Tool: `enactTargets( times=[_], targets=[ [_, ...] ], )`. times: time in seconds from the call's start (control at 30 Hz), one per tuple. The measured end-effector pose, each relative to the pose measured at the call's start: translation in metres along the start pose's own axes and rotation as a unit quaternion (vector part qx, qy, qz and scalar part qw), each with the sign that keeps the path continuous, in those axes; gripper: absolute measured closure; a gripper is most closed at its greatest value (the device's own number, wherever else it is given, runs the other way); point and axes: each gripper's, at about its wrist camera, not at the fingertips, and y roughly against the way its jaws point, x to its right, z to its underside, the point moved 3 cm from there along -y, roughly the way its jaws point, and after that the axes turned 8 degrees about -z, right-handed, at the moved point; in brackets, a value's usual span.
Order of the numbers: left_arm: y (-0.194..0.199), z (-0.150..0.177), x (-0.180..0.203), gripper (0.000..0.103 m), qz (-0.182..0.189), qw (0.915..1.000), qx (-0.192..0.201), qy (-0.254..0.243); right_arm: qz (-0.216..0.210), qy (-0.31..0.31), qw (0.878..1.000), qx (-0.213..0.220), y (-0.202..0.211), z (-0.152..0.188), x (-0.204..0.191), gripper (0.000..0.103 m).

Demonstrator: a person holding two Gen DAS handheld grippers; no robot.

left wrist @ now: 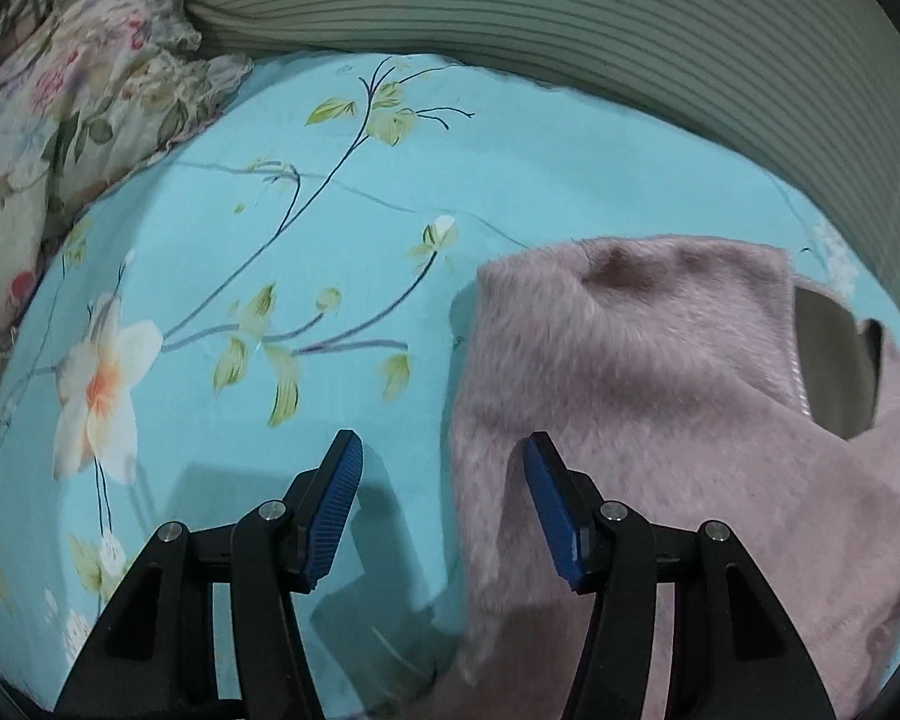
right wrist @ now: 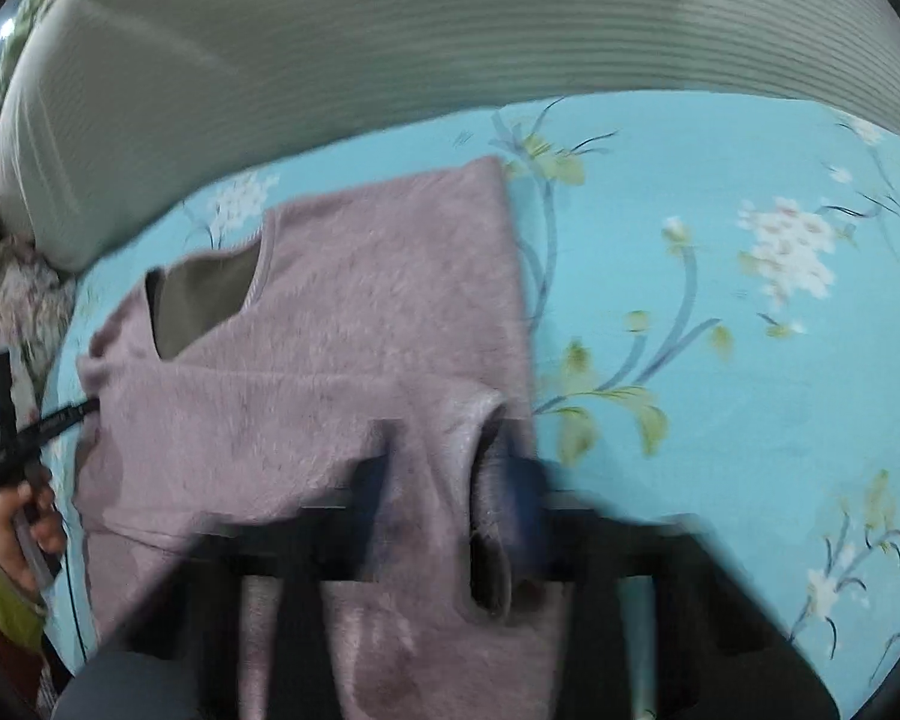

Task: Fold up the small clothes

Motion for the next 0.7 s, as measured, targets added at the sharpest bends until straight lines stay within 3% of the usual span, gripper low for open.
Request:
enactTargets(
  times=[0.1, 0.17, 0.33, 0.37, 0.47, 0.5, 0.6, 0.7],
  targets=[
    [-0.005, -0.006, 0.001, 0.044, -0.015, 0.9999, 0.004, -0.004, -0.011, 0.027, 0.998, 0.047, 0.022, -0.010, -0.014, 0.094],
    [-0.007, -0.010, -0.002, 0.044, -0.021, 0.9998, 0.005, 0.001, 0.003, 0.035, 0.997, 0.062, 0.029, -0.014, -0.016, 0.094],
    [-0.016, -0.018, -0.008, 0.040, -0.039, 0.9991, 0.007, 0.015, 0.034, -0.016, 0.999, -0.014, -0.003, -0.009, 0.016, 0.090],
    [-0.017, -0.021, -0.010, 0.040, -0.040, 0.9990, 0.009, 0.018, 0.027, -0.031, 0.999, -0.006, 0.002, -0.008, 0.018, 0.086],
    [-0.017, -0.028, -0.018, 0.040, -0.043, 0.9988, 0.012, 0.020, 0.026, -0.039, 0.999, 0.027, 0.026, -0.004, 0.016, 0.055],
    [-0.016, -0.029, -0.022, 0.040, -0.043, 0.9988, 0.014, 0.019, 0.020, -0.040, 0.998, 0.041, 0.036, -0.002, 0.013, 0.049],
    [-0.006, -0.024, -0.037, 0.044, -0.044, 0.9986, 0.012, 0.026, -0.002, -0.037, 0.998, 0.048, 0.051, 0.003, 0.003, 0.049],
    [0.010, -0.007, -0.050, 0.044, -0.003, 0.9994, 0.006, 0.033, -0.034, -0.029, 0.998, 0.041, 0.061, 0.017, -0.011, 0.049]
  ],
)
